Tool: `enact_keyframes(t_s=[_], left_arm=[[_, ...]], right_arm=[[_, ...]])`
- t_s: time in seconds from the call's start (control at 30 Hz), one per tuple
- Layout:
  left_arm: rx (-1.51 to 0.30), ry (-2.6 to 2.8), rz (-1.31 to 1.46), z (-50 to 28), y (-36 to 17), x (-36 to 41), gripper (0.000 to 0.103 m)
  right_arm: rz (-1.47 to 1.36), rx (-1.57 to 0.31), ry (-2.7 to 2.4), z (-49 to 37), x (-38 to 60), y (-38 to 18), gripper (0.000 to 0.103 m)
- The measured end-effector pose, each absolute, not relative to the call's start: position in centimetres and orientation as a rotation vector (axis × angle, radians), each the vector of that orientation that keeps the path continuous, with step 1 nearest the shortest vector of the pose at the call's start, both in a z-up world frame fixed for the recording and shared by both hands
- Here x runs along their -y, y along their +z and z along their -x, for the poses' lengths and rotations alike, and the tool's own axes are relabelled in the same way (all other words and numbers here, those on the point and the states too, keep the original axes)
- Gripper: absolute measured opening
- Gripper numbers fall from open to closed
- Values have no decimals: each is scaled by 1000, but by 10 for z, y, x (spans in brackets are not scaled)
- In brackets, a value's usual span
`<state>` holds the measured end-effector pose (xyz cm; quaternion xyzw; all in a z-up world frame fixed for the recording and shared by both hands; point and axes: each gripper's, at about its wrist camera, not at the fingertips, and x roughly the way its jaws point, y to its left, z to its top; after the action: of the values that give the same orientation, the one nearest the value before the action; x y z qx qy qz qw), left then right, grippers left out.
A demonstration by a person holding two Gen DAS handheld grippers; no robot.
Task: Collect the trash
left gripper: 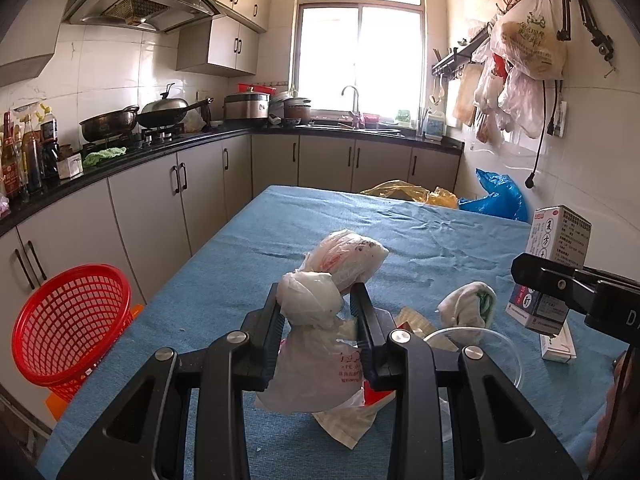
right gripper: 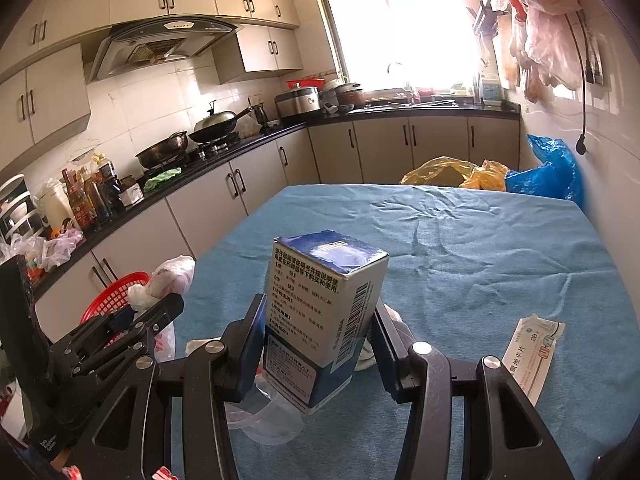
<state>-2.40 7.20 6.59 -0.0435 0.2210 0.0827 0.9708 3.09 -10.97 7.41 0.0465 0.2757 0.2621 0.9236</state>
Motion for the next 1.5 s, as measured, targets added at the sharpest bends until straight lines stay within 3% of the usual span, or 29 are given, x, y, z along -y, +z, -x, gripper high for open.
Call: enact_keyframes(t_s=[0.97,1.5], left_arm=[[-455,161,142,36,76,-90,32],[-469,272,281,101,89,-198,32]], right_arm=[[-187,-542,480,-8,112,89,53],[-58,-653,747,27,-15,100,53]])
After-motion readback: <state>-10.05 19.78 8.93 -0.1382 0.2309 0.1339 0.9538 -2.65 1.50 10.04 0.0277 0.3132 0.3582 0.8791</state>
